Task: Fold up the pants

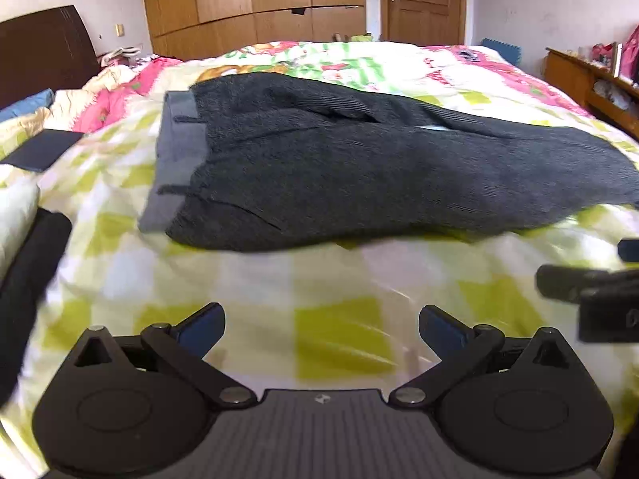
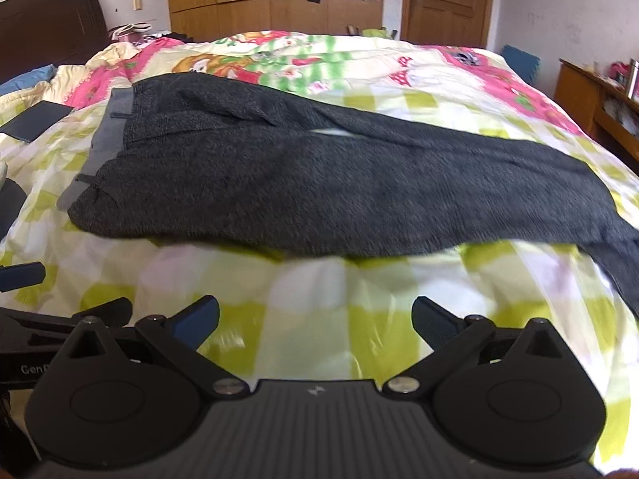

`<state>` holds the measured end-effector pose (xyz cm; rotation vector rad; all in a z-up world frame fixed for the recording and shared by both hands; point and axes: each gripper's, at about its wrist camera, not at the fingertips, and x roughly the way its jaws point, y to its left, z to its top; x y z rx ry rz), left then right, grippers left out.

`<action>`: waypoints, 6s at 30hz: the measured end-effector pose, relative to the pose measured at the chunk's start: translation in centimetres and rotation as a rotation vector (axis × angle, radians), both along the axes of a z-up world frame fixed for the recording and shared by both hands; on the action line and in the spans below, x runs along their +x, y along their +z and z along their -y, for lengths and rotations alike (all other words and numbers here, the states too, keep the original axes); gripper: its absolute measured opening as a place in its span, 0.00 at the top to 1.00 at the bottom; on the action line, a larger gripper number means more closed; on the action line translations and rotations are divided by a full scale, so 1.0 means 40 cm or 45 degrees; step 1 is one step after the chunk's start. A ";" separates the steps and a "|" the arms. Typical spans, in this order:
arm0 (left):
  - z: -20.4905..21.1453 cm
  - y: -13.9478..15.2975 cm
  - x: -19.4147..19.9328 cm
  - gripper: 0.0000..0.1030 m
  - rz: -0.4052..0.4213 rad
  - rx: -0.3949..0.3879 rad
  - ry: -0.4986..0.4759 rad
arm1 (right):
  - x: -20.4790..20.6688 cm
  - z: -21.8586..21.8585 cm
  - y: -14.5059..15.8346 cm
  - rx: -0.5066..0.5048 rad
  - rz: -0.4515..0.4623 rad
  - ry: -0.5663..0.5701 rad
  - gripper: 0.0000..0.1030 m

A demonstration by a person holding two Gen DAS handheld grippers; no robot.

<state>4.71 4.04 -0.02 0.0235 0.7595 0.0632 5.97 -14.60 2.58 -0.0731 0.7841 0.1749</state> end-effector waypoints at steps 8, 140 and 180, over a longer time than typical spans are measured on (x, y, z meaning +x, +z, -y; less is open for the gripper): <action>-0.138 -0.014 0.130 0.00 0.029 0.054 0.076 | 0.140 -0.112 -0.013 -0.098 0.053 0.195 0.01; 0.563 0.024 0.199 0.38 -0.222 -0.105 -0.961 | 0.395 1.106 -0.260 1.108 0.019 -1.008 0.96; -0.518 0.098 0.428 0.14 -0.105 0.217 -0.283 | 0.894 -0.146 -0.073 -0.015 -0.218 0.761 0.57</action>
